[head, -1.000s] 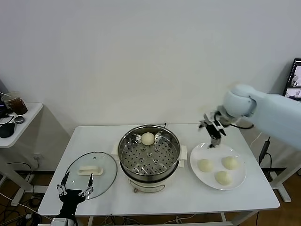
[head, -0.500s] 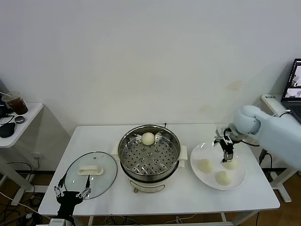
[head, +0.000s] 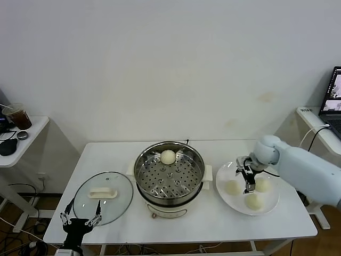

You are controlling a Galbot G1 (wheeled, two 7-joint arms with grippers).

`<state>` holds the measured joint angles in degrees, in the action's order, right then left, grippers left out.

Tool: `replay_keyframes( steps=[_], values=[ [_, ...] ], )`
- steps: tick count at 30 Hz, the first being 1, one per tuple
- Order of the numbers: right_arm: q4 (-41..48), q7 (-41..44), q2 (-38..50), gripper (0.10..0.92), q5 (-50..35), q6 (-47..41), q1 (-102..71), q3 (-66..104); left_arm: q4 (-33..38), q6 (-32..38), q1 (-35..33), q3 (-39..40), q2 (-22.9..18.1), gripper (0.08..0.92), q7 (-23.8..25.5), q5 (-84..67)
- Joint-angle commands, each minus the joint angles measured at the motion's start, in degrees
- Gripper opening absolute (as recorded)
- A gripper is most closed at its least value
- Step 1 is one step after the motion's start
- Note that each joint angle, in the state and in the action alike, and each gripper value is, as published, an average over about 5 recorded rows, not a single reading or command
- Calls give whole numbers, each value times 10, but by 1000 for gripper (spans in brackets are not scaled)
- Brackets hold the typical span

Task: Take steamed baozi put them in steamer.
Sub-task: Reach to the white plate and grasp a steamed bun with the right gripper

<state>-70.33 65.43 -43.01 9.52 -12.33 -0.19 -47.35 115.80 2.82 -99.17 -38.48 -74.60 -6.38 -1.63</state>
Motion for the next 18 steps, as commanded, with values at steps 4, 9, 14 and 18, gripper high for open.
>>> replay_keyframes(
  steps=[4,9,14,18],
  values=[
    [71,-18,-53,823,32,15,-42,36,0,0,-1,-1,-1,823,0,1],
    [80,-21,-62,814,40,14,-45,41,-1,1,-1,-1,-1,823,0,2],
    [83,-23,-66,719,43,9,-44,42,0,2,-1,-1,-2,823,-1,2],
    [79,-22,-66,639,42,6,-43,40,0,2,-1,-2,-2,823,-1,2]
  ],
)
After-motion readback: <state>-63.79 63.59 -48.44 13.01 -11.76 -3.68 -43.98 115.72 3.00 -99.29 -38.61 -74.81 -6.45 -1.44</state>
